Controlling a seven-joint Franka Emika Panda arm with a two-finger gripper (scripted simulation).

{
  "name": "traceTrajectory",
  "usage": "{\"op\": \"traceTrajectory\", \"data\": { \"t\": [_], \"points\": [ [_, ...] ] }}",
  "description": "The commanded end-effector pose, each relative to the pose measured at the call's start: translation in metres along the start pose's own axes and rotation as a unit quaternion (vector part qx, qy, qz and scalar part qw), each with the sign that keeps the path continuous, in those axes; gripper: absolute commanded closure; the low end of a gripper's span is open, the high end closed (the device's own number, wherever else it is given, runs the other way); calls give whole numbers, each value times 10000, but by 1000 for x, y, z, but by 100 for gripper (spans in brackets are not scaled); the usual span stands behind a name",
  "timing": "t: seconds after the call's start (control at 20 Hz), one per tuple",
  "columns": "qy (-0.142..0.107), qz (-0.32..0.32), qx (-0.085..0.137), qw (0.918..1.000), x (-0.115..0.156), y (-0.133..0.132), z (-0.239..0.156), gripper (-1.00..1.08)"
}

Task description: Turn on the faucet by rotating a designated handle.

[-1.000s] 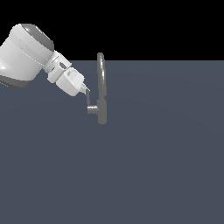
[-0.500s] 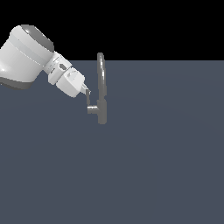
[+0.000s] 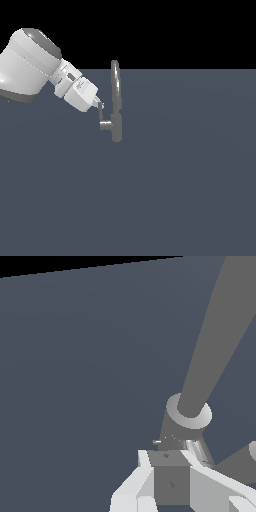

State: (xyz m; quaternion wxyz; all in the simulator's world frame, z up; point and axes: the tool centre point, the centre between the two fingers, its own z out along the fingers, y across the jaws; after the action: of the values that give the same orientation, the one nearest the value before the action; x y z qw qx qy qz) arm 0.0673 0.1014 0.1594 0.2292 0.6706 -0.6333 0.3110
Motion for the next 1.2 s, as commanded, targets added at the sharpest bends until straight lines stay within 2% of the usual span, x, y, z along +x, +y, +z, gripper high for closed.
{"op": "traceTrajectory", "data": {
  "t": [0.0, 0.6, 0.7, 1.15],
  "points": [
    [-2, -3, 3, 10000, 1, 6, -2, 108],
    [0, 0, 3, 10000, 10, 40, -9, 108],
    [-7, -25, 40, 10000, 5, 35, -8, 108],
    [-2, -11, 22, 10000, 2, 64, -1, 108]
  ]
}}
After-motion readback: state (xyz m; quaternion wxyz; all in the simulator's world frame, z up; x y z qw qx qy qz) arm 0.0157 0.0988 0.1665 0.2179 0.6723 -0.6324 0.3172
